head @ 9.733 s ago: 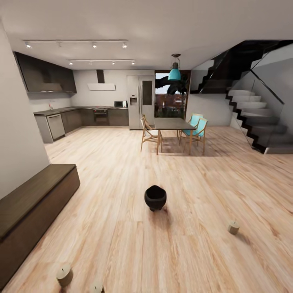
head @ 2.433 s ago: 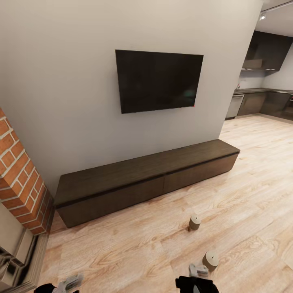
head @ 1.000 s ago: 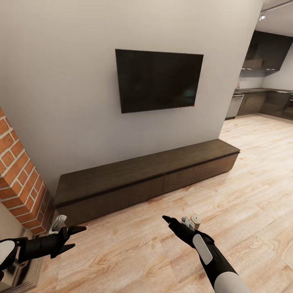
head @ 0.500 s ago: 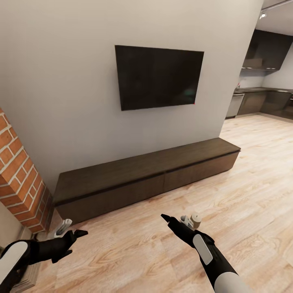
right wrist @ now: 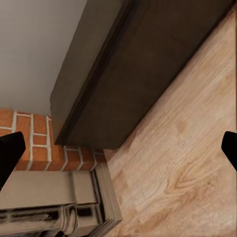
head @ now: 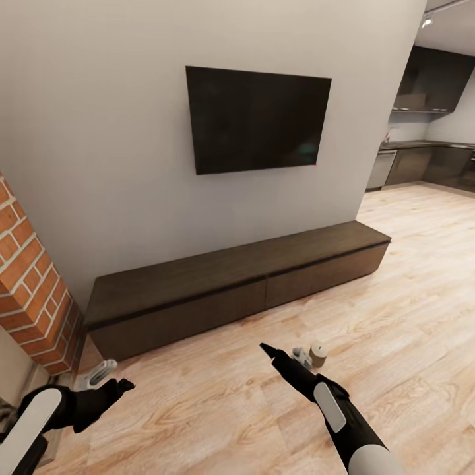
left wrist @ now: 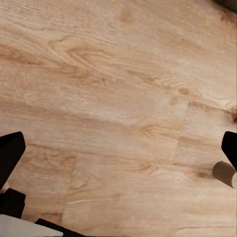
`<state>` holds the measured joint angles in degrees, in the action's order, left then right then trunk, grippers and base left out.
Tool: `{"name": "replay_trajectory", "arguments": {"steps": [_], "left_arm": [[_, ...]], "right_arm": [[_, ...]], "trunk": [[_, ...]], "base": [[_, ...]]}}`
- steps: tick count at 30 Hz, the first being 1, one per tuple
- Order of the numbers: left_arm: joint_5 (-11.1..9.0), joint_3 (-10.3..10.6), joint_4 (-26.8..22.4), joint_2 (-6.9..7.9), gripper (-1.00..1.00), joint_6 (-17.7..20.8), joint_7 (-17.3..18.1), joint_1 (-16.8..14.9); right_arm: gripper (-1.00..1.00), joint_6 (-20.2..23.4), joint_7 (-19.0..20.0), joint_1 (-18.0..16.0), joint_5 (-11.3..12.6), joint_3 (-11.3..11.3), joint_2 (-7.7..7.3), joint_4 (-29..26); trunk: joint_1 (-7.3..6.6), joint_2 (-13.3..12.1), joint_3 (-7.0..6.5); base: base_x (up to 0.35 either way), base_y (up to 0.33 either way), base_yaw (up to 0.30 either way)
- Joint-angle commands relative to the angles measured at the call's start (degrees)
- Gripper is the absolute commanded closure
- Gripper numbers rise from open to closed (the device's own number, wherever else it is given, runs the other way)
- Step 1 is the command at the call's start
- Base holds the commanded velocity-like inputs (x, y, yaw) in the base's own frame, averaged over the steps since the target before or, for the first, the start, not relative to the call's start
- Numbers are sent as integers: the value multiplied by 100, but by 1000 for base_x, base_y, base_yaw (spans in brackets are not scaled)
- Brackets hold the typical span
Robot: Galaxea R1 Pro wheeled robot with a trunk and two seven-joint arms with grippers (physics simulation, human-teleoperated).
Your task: Place each of the two pumpkins and all three candles from the living room inside a cabinet in the living room (use any cabinet), then make sure every cabinet is closed, and position the cauldron so it is next to a table in the living room.
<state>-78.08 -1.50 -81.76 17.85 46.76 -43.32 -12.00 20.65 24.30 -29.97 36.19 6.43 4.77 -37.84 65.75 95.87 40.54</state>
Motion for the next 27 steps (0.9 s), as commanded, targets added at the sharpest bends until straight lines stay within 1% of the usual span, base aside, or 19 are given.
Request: {"name": "replay_trajectory", "arguments": {"steps": [1,3,5,7,15,27], "left_arm": [[81,-5,-6,-24,-100,1,-64,-4],[262,-4,-7,-122,-100,-6,-75,-4],[325,-1,-7,-199,-100,-7,-78,-4],[353,0,-7,-231,-100,-6,-80,-4],[363,1,-7,-246,-100,0,-80,-4],[364,1,-7,-256,-100,0,-85,-4]], "right_arm": [[-100,4,20,-2,41,40,7,0],[-100,-57,27,-1,45,49,3,4],[-100,-82,36,7,46,56,-1,5],[-100,-94,39,13,46,66,-2,-1],[-100,-91,40,17,46,109,-2,-4],[-100,-96,40,17,46,104,-2,-19]], "trunk": [[22,44,24],[66,125,60],[110,205,96],[154,285,132],[330,606,275],[593,1087,491]], "base": [[0,0,0],[0,0,0],[0,0,0],[0,0,0],[0,0,0],[0,0,0]]}}
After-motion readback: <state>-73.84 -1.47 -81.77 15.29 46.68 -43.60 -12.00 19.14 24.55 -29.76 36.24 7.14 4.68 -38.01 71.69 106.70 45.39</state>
